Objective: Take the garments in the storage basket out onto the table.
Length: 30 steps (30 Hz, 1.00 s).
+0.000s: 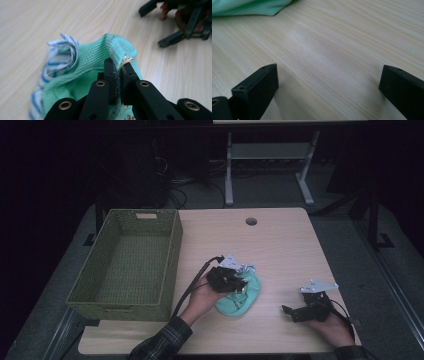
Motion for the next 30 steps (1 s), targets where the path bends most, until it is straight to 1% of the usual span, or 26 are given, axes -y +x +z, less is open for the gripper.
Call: {"api": "enact_pose_setpoints", "payload": {"at_steps": [1,2,4,7,9,10,12,13,14,15,17,19,20,22,23,25,26,27,28,29,30], "targets": [[1.9,0.0,0.0,0.0,0.000,1.0000,0.000,0.000,0.2,0.1,0.3,0.005,1.0000,0.004,-0.001,85.1],[1.9,0.0,0.0,0.0,0.000,1.0000,0.000,0.000,0.3,0.0,0.6,0.007,1.0000,0.001,0.000,84.9],[1.9,0.0,0.0,0.0,0.000,1.0000,0.000,0.000,0.6,0.0,1.2,0.015,0.9999,0.003,0.002,84.8],[1.9,0.0,0.0,0.0,0.000,1.0000,0.000,0.000,1.0,-0.2,2.0,0.035,0.9993,0.012,0.002,84.9],[1.9,0.0,0.0,0.0,0.000,1.0000,0.000,0.000,1.3,-0.3,2.4,0.037,0.9993,0.006,0.002,84.7],[1.9,0.0,0.0,0.0,0.000,1.0000,0.000,0.000,1.4,-0.2,2.6,0.043,0.9990,0.011,0.003,84.5],[1.9,0.0,0.0,0.0,0.000,1.0000,0.000,0.000,1.5,-0.3,2.8,0.041,0.9991,0.006,0.003,84.0],[1.9,0.0,0.0,0.0,0.000,1.0000,-0.001,0.000,1.5,-0.3,2.8,0.043,0.9990,0.009,0.003,83.6],[1.8,0.0,0.0,0.0,0.000,1.0000,0.000,0.000,1.5,-0.3,2.8,0.043,0.9990,0.008,0.003,83.2],[1.9,0.0,0.0,0.0,0.000,1.0000,0.000,0.000,1.5,-0.3,2.8,0.043,0.9991,0.007,0.003,82.2],[1.9,0.0,0.0,0.0,0.000,1.0000,-0.001,0.000,1.4,-0.2,2.6,0.045,0.9989,0.010,0.005,76.5],[1.9,0.0,0.0,0.0,0.000,1.0000,0.000,0.000,1.2,-0.4,2.4,0.039,0.9992,0.002,0.006,68.3],[1.9,0.0,0.0,0.0,0.000,1.0000,0.000,0.000,1.2,-0.4,2.2,0.039,0.9992,0.004,0.006,64.3],[1.9,0.0,0.0,0.0,0.000,1.0000,0.000,0.000,0.9,-0.5,1.6,0.035,0.9993,0.009,0.009,58.9],[1.9,0.0,0.0,0.0,0.000,1.0000,0.000,0.000,0.8,-0.6,1.3,0.031,0.9995,0.006,0.007,56.0],[1.9,0.0,0.0,0.0,0.000,1.0000,0.000,0.000,0.6,-0.6,0.5,0.024,0.9997,0.007,0.006,51.1],[1.9,0.0,0.0,0.0,0.000,1.0000,0.000,0.000,0.6,-0.6,0.1,0.025,0.9996,0.011,0.005,48.5],[1.9,0.0,0.0,0.0,0.000,1.0000,0.000,0.000,0.5,-0.7,-0.3,0.019,0.9998,0.007,0.002,46.2],[1.9,0.0,0.0,0.0,0.000,1.0000,0.000,0.000,0.5,-0.6,-0.6,0.022,0.9997,0.012,0.001,44.7],[1.9,0.0,0.0,0.0,0.000,1.0000,0.000,0.000,0.5,-0.7,-0.9,0.017,0.9998,0.006,0.000,43.8],[1.9,0.0,0.0,0.0,0.000,1.0000,0.000,0.000,0.5,-0.6,-1.2,0.018,0.9998,0.006,0.000,42.8]]}}
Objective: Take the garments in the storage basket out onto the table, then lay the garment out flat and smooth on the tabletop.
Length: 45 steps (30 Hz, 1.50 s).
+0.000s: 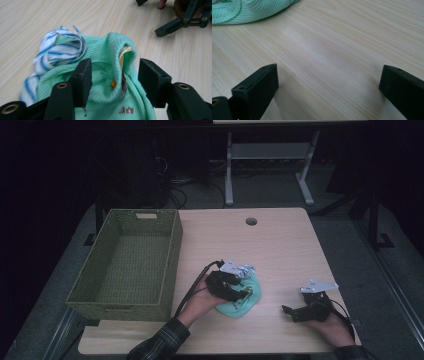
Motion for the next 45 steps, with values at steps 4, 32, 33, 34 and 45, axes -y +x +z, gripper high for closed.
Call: {"api": "enact_pose_setpoints", "payload": {"at_steps": [4,32,33,34,45], "targets": [[1.9,0.0,0.0,0.0,0.000,1.0000,0.000,0.000,0.4,0.2,-1.4,0.000,1.0000,-0.005,-0.006,42.6],[11.2,-0.3,-0.3,0.1,0.004,0.9999,0.005,0.008,5.6,-0.3,-1.3,0.089,0.9945,-0.007,-0.054,89.3],[12.5,-0.3,-0.4,0.1,0.001,0.9999,0.006,0.008,5.6,-0.2,-1.3,0.088,0.9947,-0.008,-0.052,89.3],[13.0,-0.5,-0.5,0.1,-0.002,1.0000,0.004,0.003,5.6,-0.2,-1.3,0.089,0.9947,-0.007,-0.051,89.3],[22.0,-3.1,-0.7,0.0,-0.024,0.9997,0.002,-0.009,5.7,-0.1,-1.3,0.084,0.9951,-0.015,-0.050,89.3]]}}
